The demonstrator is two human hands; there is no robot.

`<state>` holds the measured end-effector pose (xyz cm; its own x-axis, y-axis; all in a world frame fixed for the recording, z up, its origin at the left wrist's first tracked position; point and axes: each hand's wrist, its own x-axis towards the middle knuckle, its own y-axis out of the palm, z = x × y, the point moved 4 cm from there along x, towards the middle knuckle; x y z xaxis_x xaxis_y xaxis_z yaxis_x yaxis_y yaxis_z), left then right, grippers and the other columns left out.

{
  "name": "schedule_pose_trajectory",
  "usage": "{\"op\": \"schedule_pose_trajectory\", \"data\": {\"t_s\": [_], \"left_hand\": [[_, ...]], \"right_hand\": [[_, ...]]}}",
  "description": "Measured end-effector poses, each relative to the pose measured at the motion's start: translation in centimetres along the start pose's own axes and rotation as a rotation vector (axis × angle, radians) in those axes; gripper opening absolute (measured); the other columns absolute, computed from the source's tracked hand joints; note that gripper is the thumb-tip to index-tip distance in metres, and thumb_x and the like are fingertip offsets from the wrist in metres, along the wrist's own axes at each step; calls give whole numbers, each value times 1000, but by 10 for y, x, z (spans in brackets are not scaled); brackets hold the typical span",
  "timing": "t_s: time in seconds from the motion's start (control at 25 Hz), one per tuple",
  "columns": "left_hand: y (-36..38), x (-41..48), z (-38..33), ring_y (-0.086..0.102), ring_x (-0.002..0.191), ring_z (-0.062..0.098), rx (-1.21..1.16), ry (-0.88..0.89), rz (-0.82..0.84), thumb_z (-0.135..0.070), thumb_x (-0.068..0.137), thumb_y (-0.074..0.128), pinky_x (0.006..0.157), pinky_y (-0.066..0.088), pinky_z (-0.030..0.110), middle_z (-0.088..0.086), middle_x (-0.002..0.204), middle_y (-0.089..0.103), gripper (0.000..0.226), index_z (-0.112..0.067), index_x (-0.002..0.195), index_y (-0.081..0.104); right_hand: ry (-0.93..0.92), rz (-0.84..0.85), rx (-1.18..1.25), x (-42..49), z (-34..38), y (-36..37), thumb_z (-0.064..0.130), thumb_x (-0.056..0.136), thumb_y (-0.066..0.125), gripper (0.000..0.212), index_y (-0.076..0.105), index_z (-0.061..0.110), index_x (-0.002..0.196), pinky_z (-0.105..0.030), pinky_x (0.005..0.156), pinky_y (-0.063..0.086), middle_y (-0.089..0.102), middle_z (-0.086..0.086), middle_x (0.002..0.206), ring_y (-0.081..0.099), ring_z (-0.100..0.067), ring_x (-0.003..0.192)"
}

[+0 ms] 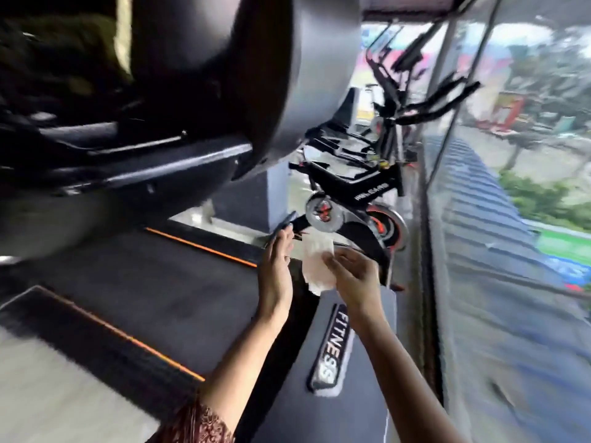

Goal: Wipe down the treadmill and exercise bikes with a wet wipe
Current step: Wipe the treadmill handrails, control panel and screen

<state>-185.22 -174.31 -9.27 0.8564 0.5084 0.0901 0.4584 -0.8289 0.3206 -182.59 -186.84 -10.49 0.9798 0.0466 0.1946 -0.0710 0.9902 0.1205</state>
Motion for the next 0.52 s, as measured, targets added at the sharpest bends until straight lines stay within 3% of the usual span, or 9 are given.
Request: {"op": "schedule_pose_trajectory", "data": {"t_s": [0.2, 0.32, 0.44, 0.52], "left_hand": [[-54, -37, -37, 53, 113, 9, 91, 150, -263, -23, 102, 33, 93, 39, 19, 3, 129, 57, 35, -13, 127, 56], [-87, -52, -70, 58, 108, 1, 218, 305, -362, -47, 88, 46, 96, 40, 19, -7, 115, 65, 35, -25, 108, 64], [-113, -49, -108, 61, 102, 0, 361, 483, -426, -58, 72, 43, 88, 41, 15, -15, 99, 69, 39, -33, 92, 66], [-128, -41, -134, 62, 100, 0, 453, 587, -445, -52, 76, 44, 88, 42, 16, -16, 97, 69, 34, -32, 92, 66]], "right_hand": [[15, 227, 107, -17, 6, 42, 1, 86, 65, 19, 68, 18, 77, -20, 62, 47, 71, 5, 70, 63, -7, 67], [-22, 343, 45, -29, 14, 80, 1, 87, 64, 25, 64, 23, 73, -13, 54, 43, 67, 14, 59, 58, 4, 55], [-261, 398, -20, -19, 43, 115, 9, 89, 61, 7, 67, 11, 84, -25, 62, 44, 65, 5, 68, 56, -5, 60], [-552, 312, -87, -8, 84, 135, 12, 88, 55, 18, 69, 7, 99, -21, 68, 45, 67, 0, 78, 58, -11, 66]]}}
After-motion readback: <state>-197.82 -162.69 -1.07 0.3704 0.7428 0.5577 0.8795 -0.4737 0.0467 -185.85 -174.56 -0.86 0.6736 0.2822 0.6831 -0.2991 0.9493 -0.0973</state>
